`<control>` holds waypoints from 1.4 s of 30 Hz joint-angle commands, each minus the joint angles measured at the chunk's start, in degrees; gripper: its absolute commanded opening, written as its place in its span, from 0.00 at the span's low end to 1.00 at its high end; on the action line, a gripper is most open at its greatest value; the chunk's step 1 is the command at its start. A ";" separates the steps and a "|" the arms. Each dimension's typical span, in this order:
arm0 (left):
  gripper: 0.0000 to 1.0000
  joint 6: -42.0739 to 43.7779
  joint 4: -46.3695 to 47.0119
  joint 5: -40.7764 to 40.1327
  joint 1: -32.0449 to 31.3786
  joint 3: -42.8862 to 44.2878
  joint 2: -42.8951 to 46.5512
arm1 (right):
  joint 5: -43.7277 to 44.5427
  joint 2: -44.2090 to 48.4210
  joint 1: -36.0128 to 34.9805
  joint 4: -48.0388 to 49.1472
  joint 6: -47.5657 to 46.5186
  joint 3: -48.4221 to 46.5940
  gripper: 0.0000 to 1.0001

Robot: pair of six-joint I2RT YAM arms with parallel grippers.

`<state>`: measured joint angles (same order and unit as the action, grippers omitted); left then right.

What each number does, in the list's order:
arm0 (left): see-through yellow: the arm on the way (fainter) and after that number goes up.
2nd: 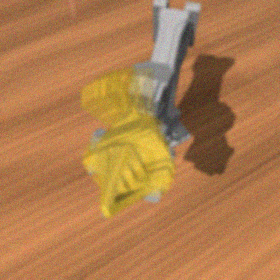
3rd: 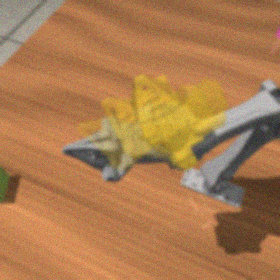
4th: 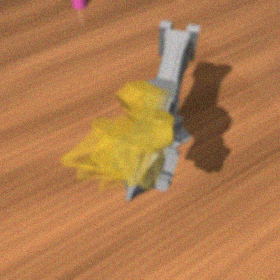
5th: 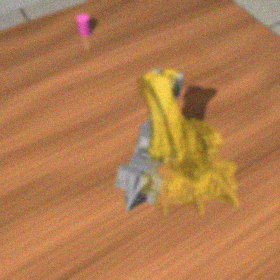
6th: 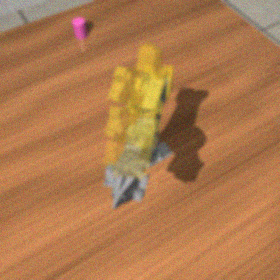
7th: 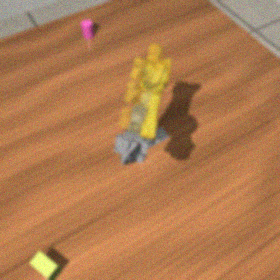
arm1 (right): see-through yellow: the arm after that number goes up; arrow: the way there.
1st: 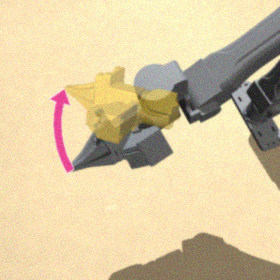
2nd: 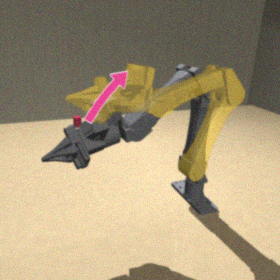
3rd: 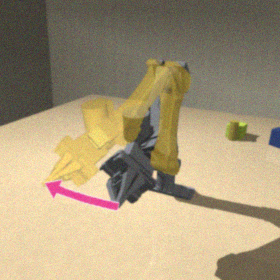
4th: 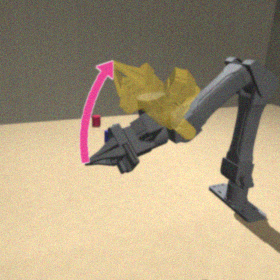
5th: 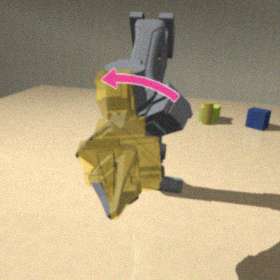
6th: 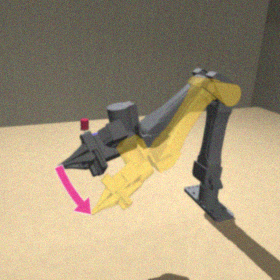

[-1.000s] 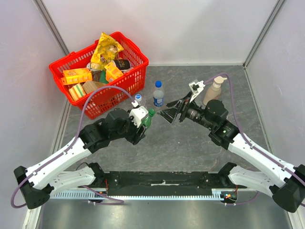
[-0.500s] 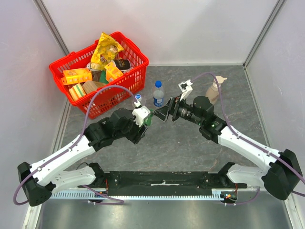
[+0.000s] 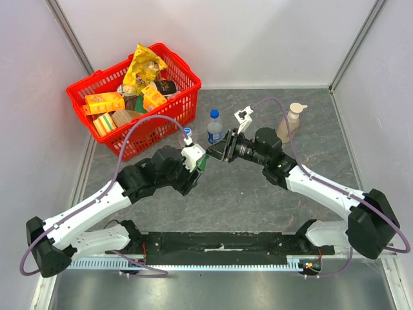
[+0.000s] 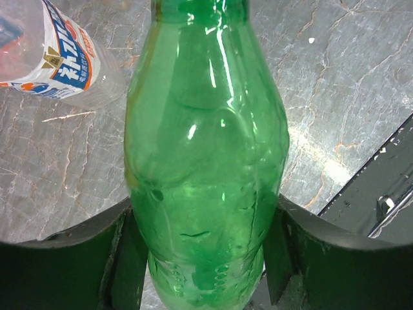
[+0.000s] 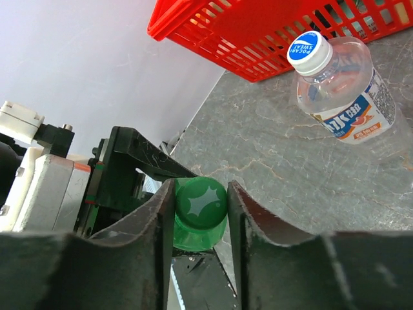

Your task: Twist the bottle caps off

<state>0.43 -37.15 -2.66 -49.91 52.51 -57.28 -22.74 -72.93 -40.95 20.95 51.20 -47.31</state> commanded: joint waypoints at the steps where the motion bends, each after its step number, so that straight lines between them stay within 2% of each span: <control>1: 0.43 -0.87 2.17 0.81 -0.10 0.31 0.06 | -4.33 -0.99 0.08 5.50 2.15 -2.00 0.37; 2: 0.43 -0.87 2.17 0.72 -0.10 0.31 -0.20 | -4.50 -0.99 0.08 5.94 2.41 -1.65 0.33; 7: 0.42 -0.78 2.08 0.72 -0.10 0.66 -1.08 | -5.47 -0.99 0.08 7.78 3.11 -1.30 0.00; 17: 0.41 -1.13 1.55 2.39 -0.10 2.59 -0.65 | -8.37 1.02 0.08 14.99 3.47 1.16 0.00; 23: 0.41 -1.39 1.64 5.99 -0.10 3.91 1.29 | -10.48 3.93 0.17 15.26 0.22 1.43 0.00; 42: 0.39 1.86 3.48 36.13 -0.01 8.83 5.33 | -26.20 14.82 0.08 21.67 -8.22 3.36 0.00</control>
<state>-0.14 -36.99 23.00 -49.80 58.70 -51.48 -41.19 -60.97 -39.59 36.18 43.75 -44.29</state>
